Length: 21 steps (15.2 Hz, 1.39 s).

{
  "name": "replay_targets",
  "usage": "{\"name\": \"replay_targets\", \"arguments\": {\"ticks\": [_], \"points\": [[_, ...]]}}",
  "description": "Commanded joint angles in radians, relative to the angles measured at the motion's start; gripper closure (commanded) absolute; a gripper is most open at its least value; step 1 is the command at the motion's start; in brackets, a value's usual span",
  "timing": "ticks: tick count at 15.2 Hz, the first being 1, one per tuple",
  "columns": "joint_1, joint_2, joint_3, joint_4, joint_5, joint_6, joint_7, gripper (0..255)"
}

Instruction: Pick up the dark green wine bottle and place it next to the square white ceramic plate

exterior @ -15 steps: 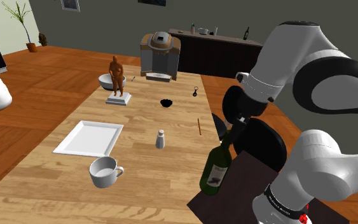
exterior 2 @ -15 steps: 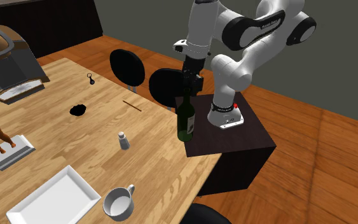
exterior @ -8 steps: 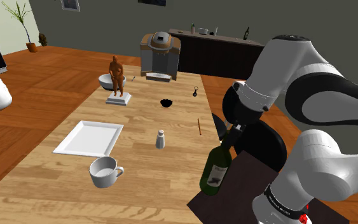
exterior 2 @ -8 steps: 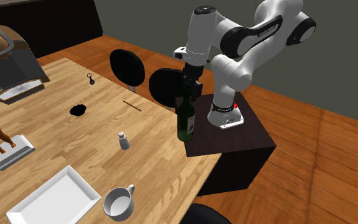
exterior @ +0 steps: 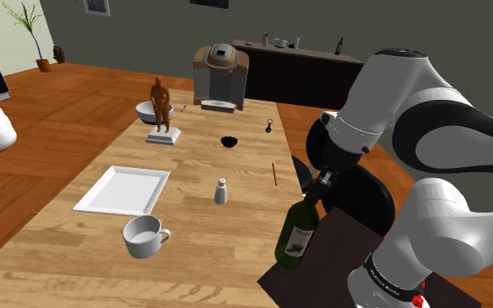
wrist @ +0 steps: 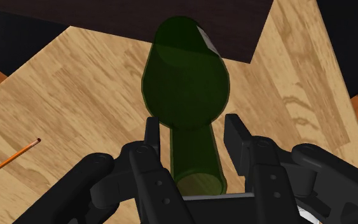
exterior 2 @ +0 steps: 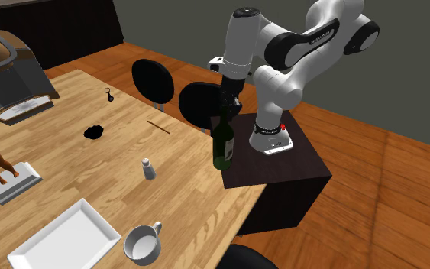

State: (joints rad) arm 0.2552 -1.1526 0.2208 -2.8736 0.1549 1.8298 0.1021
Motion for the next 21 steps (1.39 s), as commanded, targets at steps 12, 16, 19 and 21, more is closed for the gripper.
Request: {"name": "replay_targets", "arguments": {"ticks": [12, 16, 19, 21], "points": [[-0.009, 0.008, -0.013, 0.069, -0.014, -0.061, -0.003, 255], [-0.016, 0.019, -0.023, 0.127, -0.023, -0.108, -0.004, 255], [-0.021, 0.029, -0.029, 0.171, -0.030, -0.141, -0.005, 255], [-0.024, 0.037, -0.033, 0.201, -0.034, -0.163, -0.006, 255]]}}
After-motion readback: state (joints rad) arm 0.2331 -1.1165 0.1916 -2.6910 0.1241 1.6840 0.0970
